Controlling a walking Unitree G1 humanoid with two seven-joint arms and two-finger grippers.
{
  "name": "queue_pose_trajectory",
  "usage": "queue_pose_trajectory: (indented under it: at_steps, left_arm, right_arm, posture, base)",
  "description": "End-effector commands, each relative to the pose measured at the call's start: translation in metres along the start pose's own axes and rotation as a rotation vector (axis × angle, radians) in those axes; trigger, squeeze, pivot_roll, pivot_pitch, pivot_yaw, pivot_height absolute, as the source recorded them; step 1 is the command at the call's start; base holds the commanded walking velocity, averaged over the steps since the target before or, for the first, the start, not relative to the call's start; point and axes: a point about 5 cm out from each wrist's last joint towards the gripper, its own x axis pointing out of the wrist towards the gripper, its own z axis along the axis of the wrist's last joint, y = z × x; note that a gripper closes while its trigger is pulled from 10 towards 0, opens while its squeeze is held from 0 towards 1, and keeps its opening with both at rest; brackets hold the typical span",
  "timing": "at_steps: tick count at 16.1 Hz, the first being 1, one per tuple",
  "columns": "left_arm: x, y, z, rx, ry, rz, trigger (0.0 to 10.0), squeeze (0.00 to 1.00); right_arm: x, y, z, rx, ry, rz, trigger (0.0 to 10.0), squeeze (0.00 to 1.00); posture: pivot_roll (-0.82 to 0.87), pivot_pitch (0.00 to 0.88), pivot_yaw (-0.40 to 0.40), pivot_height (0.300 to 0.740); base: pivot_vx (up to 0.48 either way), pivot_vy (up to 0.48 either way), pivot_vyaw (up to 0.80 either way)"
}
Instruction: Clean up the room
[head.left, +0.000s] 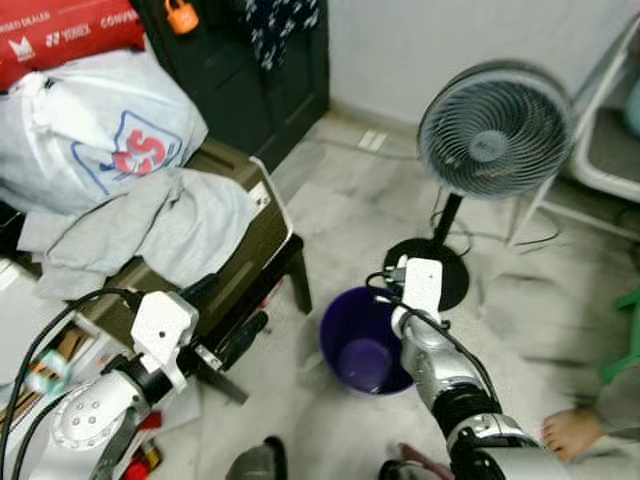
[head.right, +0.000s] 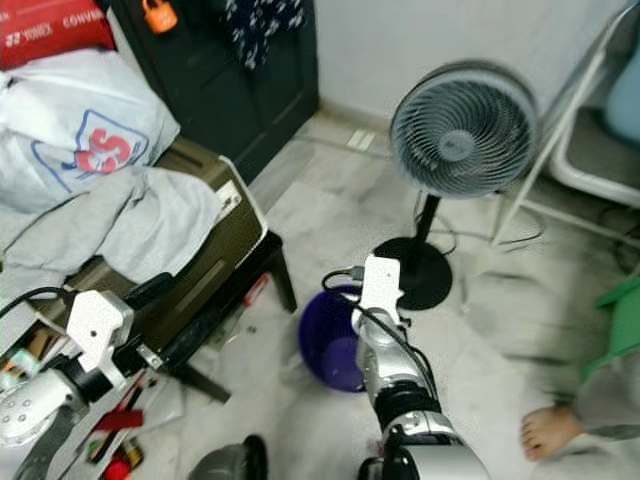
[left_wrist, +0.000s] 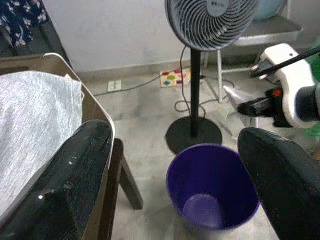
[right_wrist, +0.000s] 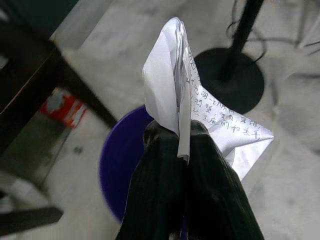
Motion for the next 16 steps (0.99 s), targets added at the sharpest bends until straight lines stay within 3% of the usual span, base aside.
queue_pose_trajectory:
  at_steps: [1, 5, 7, 8, 9, 11, 13, 14, 15, 16]
  left_arm:
    - [-0.005, -0.002, 0.005, 0.027, 0.024, -0.019, 10.0, 0.0]
    - [-0.006, -0.005, 0.011, 0.036, 0.037, -0.041, 10.0, 0.0]
    - [-0.007, -0.007, 0.01, 0.028, 0.051, -0.039, 10.0, 0.0]
    - [-0.007, -0.008, 0.011, 0.021, 0.057, -0.035, 10.0, 0.0]
    - [-0.007, -0.009, 0.01, 0.018, 0.058, -0.033, 10.0, 0.0]
    - [-0.004, -0.011, 0.008, 0.01, 0.059, -0.028, 10.0, 0.0]
    - [-0.002, -0.012, 0.007, 0.001, 0.057, -0.028, 10.0, 0.0]
    - [-0.001, -0.012, 0.006, -0.002, 0.053, -0.027, 10.0, 0.0]
    - [0.002, -0.011, 0.007, 0.002, 0.046, -0.021, 10.0, 0.0]
    - [0.003, -0.01, 0.007, 0.004, 0.044, -0.018, 10.0, 0.0]
  right_arm:
    - [0.0, 0.008, -0.008, 0.021, 0.051, 0.031, 10.0, 0.0]
    - [-0.001, 0.01, -0.02, -0.025, 0.089, -0.004, 10.0, 0.0]
    - [0.001, -0.001, -0.014, -0.045, 0.046, -0.075, 10.0, 0.0]
    - [0.004, -0.015, 0.007, -0.088, -0.08, -0.146, 10.0, 0.0]
    - [0.005, -0.022, 0.014, -0.092, -0.114, -0.179, 10.0, 0.0]
    - [0.006, -0.038, 0.017, -0.063, -0.128, -0.217, 10.0, 0.0]
    - [0.006, -0.04, 0.017, -0.053, -0.123, -0.211, 10.0, 0.0]
    - [0.007, -0.036, 0.019, -0.054, -0.136, -0.182, 10.0, 0.74]
    - [0.007, -0.03, 0.022, -0.053, -0.146, -0.151, 10.0, 1.0]
    - [0.007, -0.028, 0.023, -0.051, -0.146, -0.144, 10.0, 1.0]
  posture:
    - [0.28, 0.299, 0.117, 0.74]
    - [0.3, 0.317, 0.147, 0.74]
    - [0.29, 0.318, 0.148, 0.74]
    - [0.29, 0.317, 0.147, 0.74]
    - [0.29, 0.316, 0.145, 0.74]
    - [0.27, 0.308, 0.141, 0.74]
    - [0.26, 0.301, 0.136, 0.74]
    - [0.26, 0.296, 0.132, 0.74]
    - [0.26, 0.289, 0.126, 0.74]
    - [0.26, 0.289, 0.126, 0.74]
  base:
    - [0.0, 0.0, 0.0]
    - [0.0, 0.0, 0.0]
    - [0.0, 0.0, 0.0]
    - [0.0, 0.0, 0.0]
    - [0.0, 0.0, 0.0]
    - [0.0, 0.0, 0.0]
    - [0.0, 0.0, 0.0]
    - [0.0, 0.0, 0.0]
    - [0.0, 0.0, 0.0]
    - [0.0, 0.0, 0.0]
